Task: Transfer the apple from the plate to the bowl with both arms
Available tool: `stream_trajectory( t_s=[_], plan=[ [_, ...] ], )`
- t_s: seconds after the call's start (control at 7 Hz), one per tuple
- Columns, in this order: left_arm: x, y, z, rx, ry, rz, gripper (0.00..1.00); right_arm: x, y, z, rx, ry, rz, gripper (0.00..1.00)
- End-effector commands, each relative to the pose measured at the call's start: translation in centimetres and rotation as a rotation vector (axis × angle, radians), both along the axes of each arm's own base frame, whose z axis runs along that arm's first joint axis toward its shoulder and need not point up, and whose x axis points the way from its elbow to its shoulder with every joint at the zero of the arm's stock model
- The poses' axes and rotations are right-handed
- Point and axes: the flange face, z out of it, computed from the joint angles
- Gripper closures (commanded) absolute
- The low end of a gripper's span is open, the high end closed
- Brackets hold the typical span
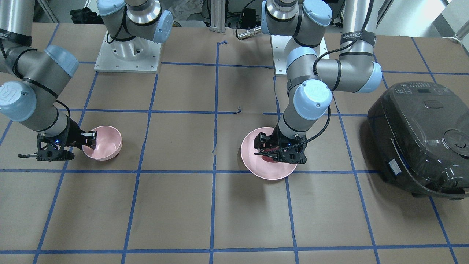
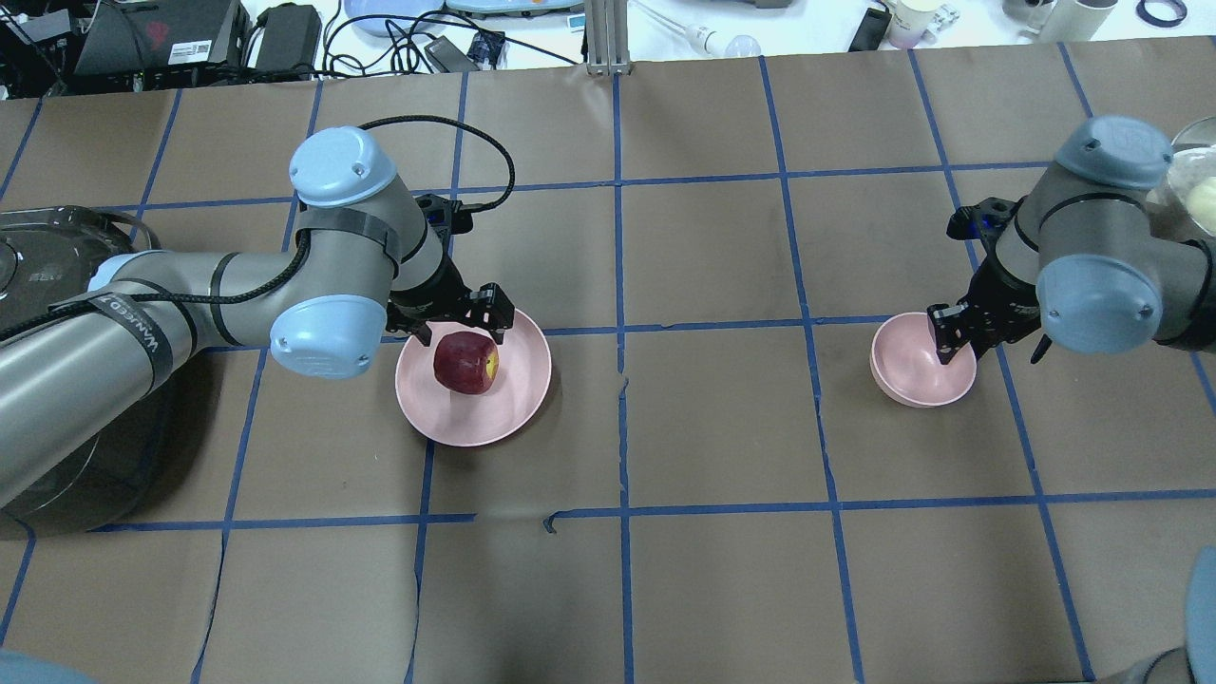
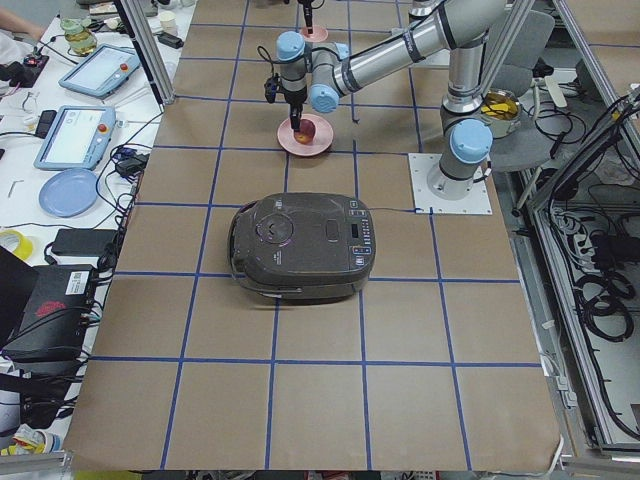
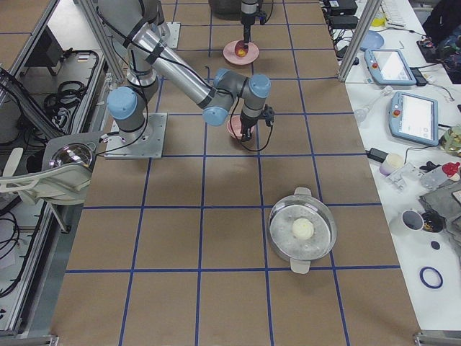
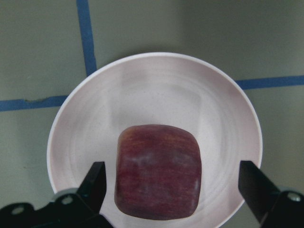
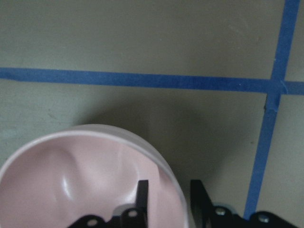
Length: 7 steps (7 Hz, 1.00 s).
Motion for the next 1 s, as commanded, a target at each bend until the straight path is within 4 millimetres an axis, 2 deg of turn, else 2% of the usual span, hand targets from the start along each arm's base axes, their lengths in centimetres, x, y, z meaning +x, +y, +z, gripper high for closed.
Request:
stream_trajectory(
  t_s=[0.0,0.14,0.29,0.43,0.57,0.71,0.86],
  plan=[
    [0.1,0.4,-3.3,0.008,-0.015,0.01,0.0,0.1,-0.3,0.8,-0.014,-0.002,0.001,1.0],
    [0.0,0.6,-4.0,0.018,-0.009,0.016,0.04,1.6,-1.3,2.0,-0.051,-0.025,0.011,1.0],
    [0.2,0.7,-4.2,0.022,-0.016,0.014,0.24,6.4,-2.1,2.9,-0.084,-0.073,0.036,1.0],
    [0.2,0.6,-4.2,0.02,-0.016,0.014,0.49,12.2,-2.3,3.8,-0.094,-0.065,-0.013,1.0],
    [0.1,0.4,-3.3,0.002,-0.014,0.013,0.68,17.7,-1.3,3.8,-0.088,-0.075,-0.021,1.0],
    [0.0,0.3,-1.7,-0.032,-0.01,0.015,0.81,20.9,-0.1,3.5,-0.066,-0.08,-0.044,1.0],
    [-0.2,-0.7,0.8,-0.072,-0.007,0.039,0.81,22.4,1.5,2.1,-0.031,-0.076,-0.066,1.0]
  ],
)
